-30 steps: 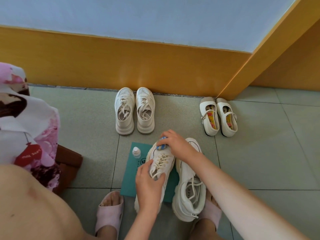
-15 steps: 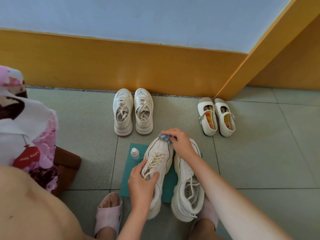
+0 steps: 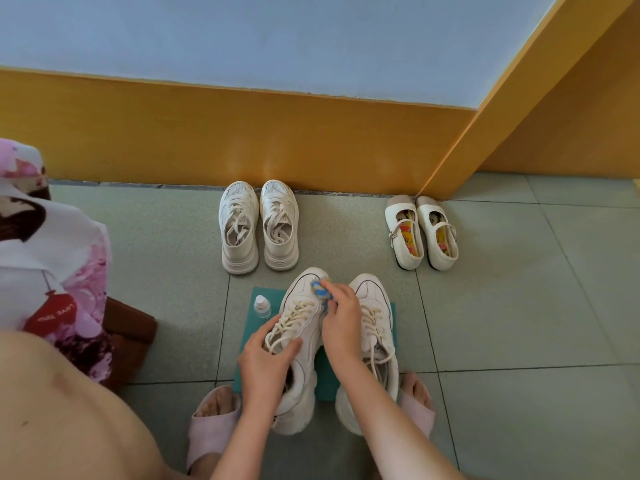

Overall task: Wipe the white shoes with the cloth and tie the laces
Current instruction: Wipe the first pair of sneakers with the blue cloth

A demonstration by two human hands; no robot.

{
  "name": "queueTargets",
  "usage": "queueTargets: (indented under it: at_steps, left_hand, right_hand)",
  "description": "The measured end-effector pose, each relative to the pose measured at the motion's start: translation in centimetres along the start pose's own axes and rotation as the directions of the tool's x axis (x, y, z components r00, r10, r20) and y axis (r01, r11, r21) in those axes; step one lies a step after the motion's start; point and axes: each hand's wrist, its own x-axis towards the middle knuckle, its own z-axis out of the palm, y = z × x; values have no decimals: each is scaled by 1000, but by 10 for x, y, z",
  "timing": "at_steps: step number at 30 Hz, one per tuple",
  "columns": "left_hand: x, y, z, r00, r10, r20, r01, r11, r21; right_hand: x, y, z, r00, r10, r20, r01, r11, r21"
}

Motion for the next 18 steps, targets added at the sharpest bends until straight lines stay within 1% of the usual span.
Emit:
queueTargets:
  at_steps: [4, 8, 18]
  left_hand:
    - [-1, 1, -3, 1000, -7, 12, 7, 1000, -12]
    - [-2, 2, -4, 1000, 3, 20, -2, 1000, -12]
    - [-2, 4, -7, 999, -24, 31, 24, 1000, -17]
  right_hand:
    - [-13, 0, 3, 999, 33, -31, -34, 999, -15]
    - [-24, -3, 4, 992, 111, -64, -108, 993, 46]
    - [-52, -1, 3, 986, 164, -40, -157, 978, 136]
